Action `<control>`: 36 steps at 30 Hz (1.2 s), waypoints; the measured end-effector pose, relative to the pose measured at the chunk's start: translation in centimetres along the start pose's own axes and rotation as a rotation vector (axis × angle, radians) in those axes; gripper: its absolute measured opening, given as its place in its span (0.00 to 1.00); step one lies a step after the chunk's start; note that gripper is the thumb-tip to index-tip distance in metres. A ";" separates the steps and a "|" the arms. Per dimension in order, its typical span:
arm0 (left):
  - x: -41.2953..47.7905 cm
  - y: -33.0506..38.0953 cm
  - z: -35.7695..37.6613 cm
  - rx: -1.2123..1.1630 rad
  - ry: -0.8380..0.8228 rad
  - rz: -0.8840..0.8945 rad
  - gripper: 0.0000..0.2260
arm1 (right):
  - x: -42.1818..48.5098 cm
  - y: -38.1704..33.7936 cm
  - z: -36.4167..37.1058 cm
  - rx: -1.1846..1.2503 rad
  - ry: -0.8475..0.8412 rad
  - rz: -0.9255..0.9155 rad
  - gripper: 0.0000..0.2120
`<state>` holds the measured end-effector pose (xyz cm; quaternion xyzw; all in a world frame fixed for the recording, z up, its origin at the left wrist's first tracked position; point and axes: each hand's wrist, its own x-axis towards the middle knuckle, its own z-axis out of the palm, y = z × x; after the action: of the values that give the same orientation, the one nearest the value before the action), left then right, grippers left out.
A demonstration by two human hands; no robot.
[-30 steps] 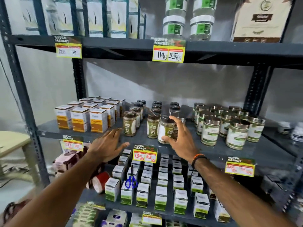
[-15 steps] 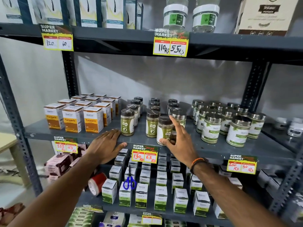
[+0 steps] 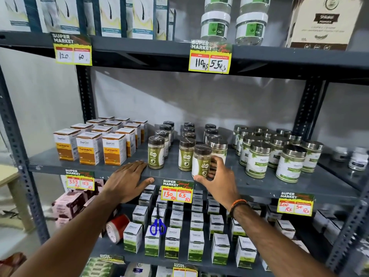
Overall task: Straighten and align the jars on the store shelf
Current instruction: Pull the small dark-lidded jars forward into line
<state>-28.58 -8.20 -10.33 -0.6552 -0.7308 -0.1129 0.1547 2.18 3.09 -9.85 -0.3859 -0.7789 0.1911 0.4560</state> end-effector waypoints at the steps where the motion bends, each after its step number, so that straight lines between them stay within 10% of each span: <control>1: 0.0 0.0 0.0 0.000 0.002 0.001 0.44 | 0.1 0.0 0.0 -0.009 -0.002 0.009 0.43; 24: 0.1 -0.3 0.7 0.005 0.013 -0.001 0.42 | -0.1 -1.4 -3.0 -0.162 0.126 0.022 0.44; 28: 0.1 -0.2 0.6 0.003 0.010 -0.010 0.43 | 1.7 -0.4 -6.0 -0.122 0.288 -0.164 0.32; 36: 0.1 0.0 0.6 -0.011 0.020 -0.011 0.45 | 5.7 2.1 -5.6 -0.200 -0.073 -0.136 0.47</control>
<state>-28.63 -7.94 -10.82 -0.6507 -0.7323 -0.1241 0.1577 6.30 8.49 -5.15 -0.3683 -0.8345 0.0950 0.3986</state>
